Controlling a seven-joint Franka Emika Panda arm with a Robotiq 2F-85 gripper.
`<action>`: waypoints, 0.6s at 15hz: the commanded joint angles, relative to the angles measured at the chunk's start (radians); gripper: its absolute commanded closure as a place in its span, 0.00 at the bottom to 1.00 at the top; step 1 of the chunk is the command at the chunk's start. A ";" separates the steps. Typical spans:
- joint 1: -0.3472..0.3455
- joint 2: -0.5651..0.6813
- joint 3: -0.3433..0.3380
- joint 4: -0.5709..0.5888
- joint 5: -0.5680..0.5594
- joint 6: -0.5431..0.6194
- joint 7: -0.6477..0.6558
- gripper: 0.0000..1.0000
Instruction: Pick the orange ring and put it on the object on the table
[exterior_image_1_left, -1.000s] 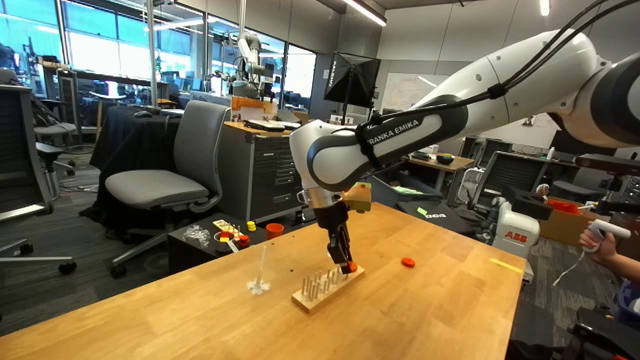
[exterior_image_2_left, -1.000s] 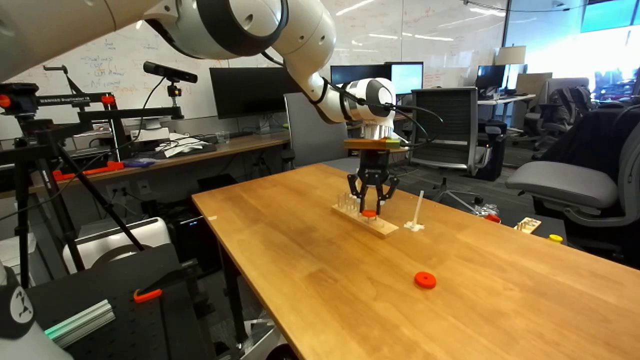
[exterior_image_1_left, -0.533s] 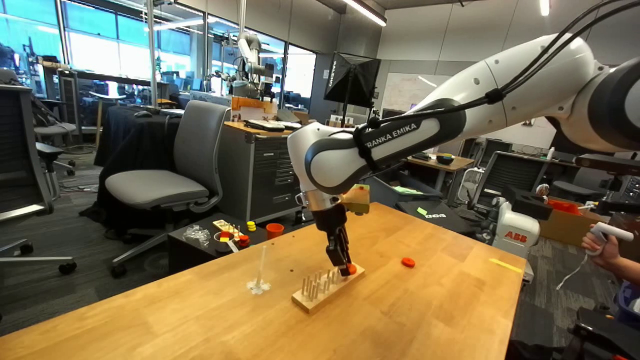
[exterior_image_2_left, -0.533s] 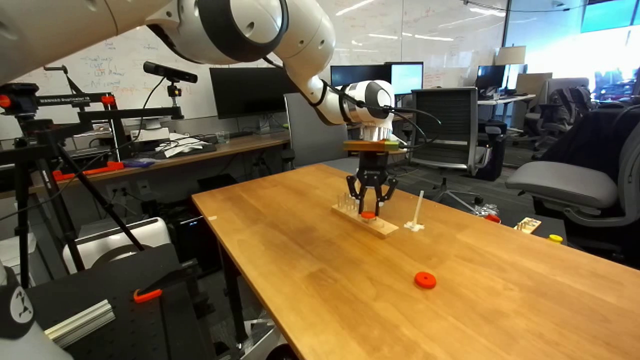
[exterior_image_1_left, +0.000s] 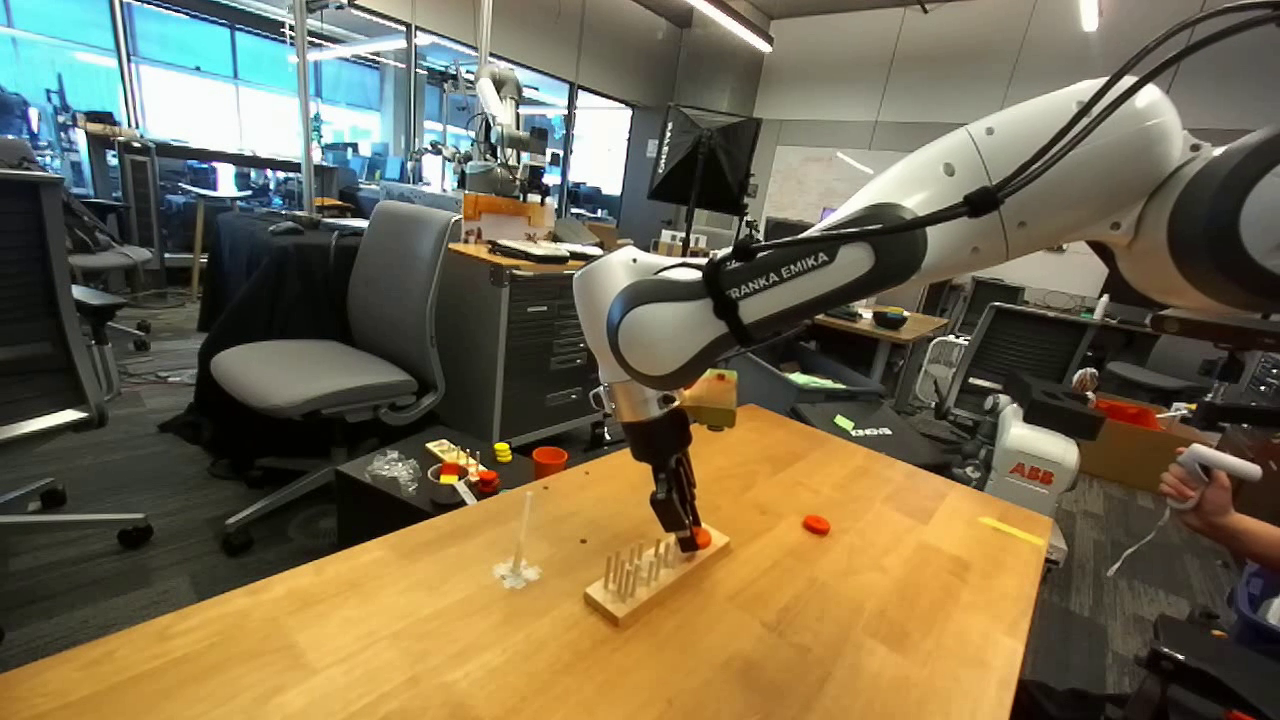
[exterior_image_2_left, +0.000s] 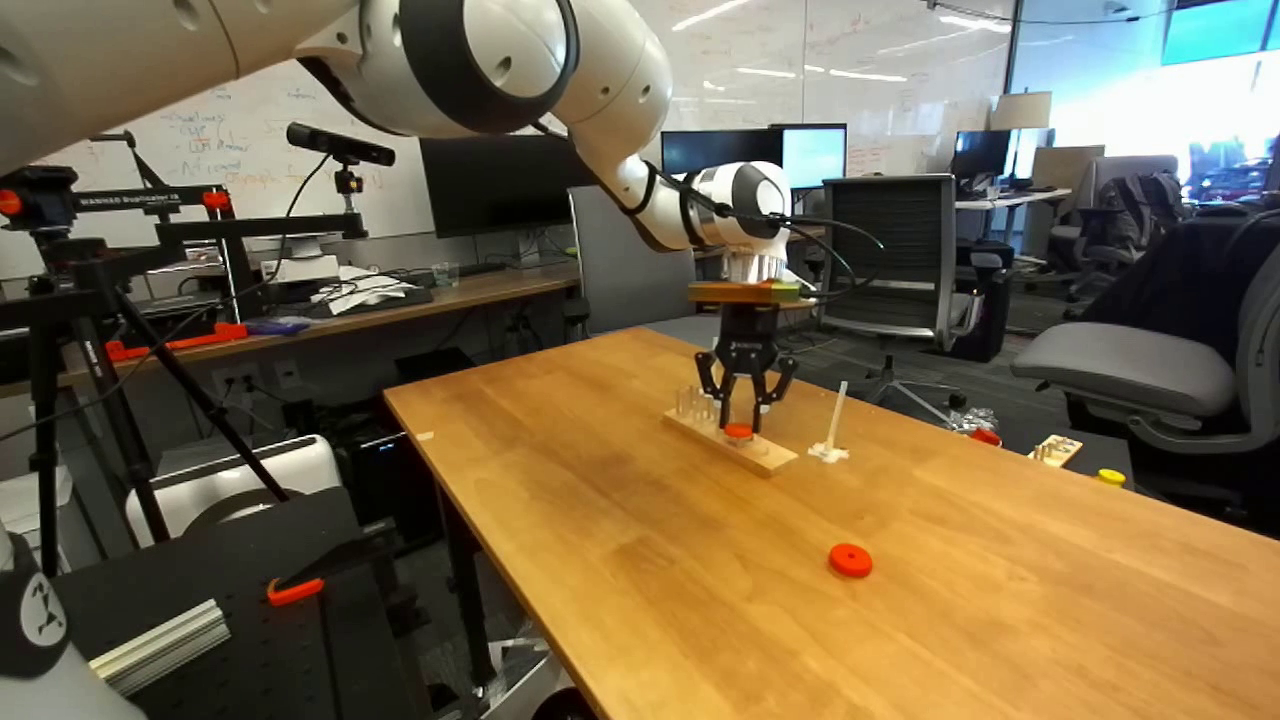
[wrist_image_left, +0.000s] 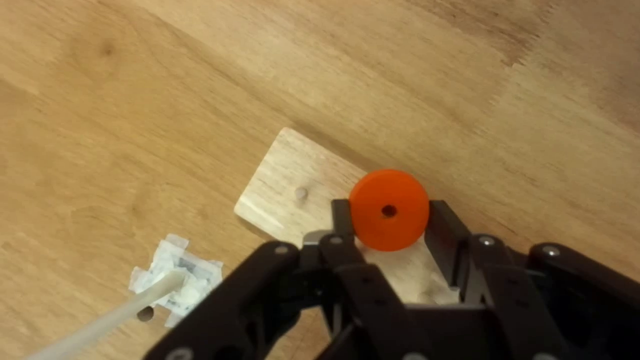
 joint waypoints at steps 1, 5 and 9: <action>0.012 0.037 -0.013 0.075 0.006 -0.042 -0.016 0.83; 0.010 0.047 -0.011 0.084 0.009 -0.053 -0.021 0.33; -0.010 -0.024 -0.003 -0.017 -0.008 0.002 -0.021 0.10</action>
